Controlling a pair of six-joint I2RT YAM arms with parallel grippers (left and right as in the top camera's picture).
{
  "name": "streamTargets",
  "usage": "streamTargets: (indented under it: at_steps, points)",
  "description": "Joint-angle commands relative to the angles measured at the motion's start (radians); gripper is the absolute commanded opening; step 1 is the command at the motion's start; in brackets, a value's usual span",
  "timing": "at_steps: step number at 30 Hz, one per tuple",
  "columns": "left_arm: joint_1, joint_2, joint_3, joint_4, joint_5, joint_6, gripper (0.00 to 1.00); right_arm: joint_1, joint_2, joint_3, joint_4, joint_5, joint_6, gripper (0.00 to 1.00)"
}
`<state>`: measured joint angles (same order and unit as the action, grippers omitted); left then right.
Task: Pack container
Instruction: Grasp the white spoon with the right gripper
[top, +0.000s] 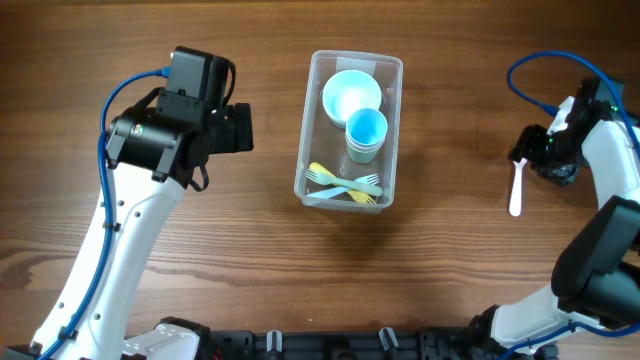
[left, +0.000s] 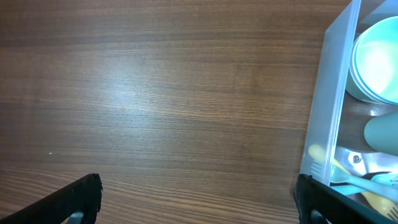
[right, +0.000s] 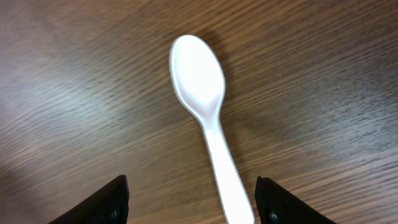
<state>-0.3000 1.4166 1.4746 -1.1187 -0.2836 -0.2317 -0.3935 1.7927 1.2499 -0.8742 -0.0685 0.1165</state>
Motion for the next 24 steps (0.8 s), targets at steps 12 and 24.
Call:
streamTargets:
  at_steps: [12,24]
  points:
    - [0.006,0.006,-0.001,0.0,0.002,-0.019,1.0,0.0,0.166,-0.015,0.05,0.068,0.043,0.46]
    - [0.006,0.006,-0.001,0.0,0.002,-0.019,1.0,0.015,0.094,-0.046,0.048,-0.019,0.069,0.06]
